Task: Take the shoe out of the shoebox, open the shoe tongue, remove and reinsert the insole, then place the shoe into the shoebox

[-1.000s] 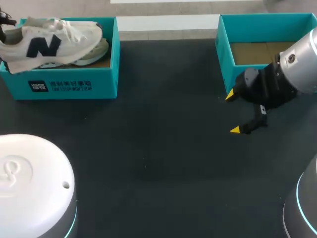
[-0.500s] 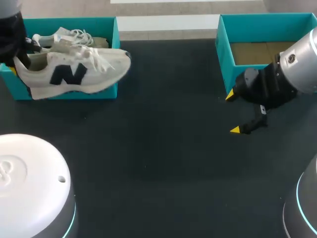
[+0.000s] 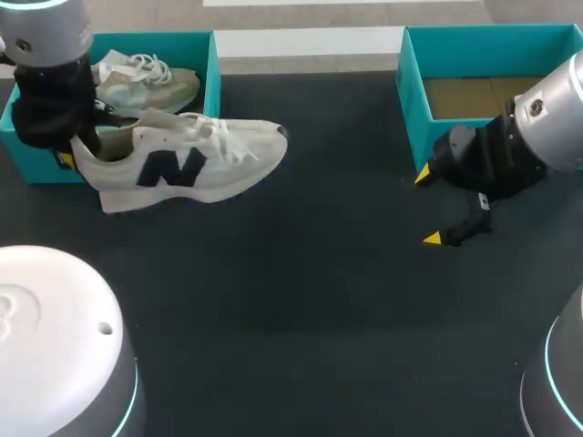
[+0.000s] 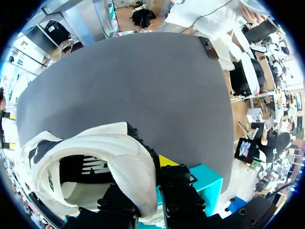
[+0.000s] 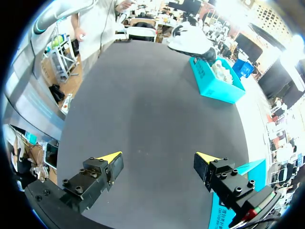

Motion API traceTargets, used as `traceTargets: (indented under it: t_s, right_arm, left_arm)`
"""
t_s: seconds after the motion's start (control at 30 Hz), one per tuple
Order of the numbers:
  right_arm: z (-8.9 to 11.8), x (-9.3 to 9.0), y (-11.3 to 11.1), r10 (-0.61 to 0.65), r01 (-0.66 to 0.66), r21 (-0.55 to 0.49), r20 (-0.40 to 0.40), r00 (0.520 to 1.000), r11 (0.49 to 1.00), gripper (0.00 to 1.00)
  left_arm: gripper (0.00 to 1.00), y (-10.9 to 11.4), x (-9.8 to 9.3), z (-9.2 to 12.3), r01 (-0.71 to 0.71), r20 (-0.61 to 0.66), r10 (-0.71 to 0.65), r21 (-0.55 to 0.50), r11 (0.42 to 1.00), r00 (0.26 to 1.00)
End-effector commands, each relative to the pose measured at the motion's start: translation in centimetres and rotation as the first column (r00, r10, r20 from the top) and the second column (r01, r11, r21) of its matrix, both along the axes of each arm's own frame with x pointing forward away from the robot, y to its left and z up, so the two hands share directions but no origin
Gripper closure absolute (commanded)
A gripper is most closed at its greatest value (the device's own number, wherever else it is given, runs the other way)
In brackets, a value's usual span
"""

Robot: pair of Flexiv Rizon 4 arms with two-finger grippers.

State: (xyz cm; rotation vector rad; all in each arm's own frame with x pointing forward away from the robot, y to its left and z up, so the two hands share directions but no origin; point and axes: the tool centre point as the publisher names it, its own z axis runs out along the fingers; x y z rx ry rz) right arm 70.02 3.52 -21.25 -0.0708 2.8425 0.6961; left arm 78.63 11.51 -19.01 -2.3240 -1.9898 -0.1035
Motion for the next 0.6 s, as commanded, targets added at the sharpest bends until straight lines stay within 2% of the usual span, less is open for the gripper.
traceTargets:
  t_s: [0.03,0.6]
  right_arm:
    - [-0.12,0.0,0.14,-0.003,0.003,-0.003,0.001,1.0,1.0,0.0]
    - [-0.12,0.0,0.14,-0.003,0.003,-0.003,0.001,1.0,1.0,0.0]
  left_arm:
    - [1.0,-1.14,-0.8,-0.4,-0.009,-0.004,0.009,0.02,1.0,1.0]
    - [1.0,-1.14,-0.8,-0.4,-0.009,-0.004,0.009,0.02,1.0,1.0]
